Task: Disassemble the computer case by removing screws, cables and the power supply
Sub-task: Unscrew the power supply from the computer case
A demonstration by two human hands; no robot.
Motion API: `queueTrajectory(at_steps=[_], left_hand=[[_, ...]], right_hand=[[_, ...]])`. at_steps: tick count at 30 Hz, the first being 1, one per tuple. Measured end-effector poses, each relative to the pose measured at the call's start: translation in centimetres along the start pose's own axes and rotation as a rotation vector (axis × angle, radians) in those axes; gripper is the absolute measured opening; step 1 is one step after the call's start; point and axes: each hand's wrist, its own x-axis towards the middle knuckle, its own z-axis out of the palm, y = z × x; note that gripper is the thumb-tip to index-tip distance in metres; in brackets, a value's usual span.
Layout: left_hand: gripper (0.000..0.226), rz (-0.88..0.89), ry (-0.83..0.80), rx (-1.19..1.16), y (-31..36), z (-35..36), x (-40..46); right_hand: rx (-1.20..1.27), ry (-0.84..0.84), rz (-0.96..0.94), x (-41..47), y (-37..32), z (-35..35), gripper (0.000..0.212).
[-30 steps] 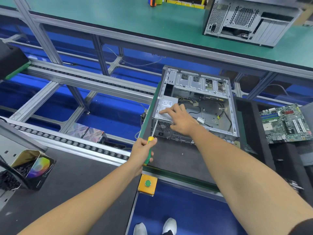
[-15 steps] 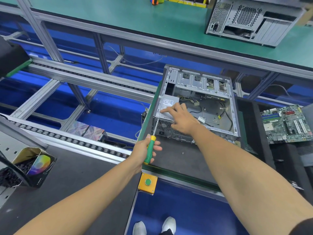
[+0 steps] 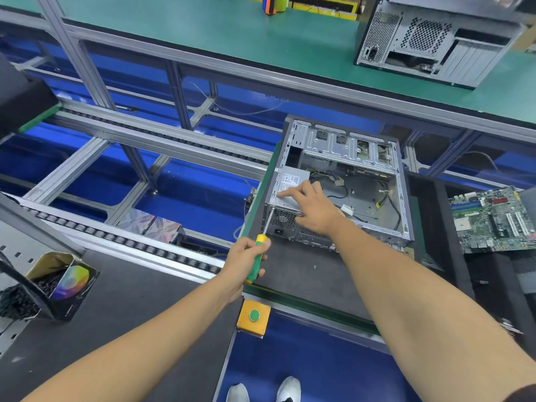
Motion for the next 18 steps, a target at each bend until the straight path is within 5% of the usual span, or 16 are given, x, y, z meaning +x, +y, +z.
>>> queueTrajectory(at_steps=[5,12,18], left_hand=[[0.028,-0.051,-0.036,0.013,-0.12,-0.4,-0.07],[0.055,-0.136,-0.061,0.061,0.15,-0.4,-0.06],[0.044,-0.064,0.026,0.101,-0.23,0.0,0.31]], right_hand=[[-0.001,-0.002,-0.002,-0.01,0.06,-0.01,0.078],[-0.006,-0.003,0.0,0.01,0.01,0.04,0.079],[0.001,-0.003,-0.002,-0.05,-0.03,0.0,0.079]])
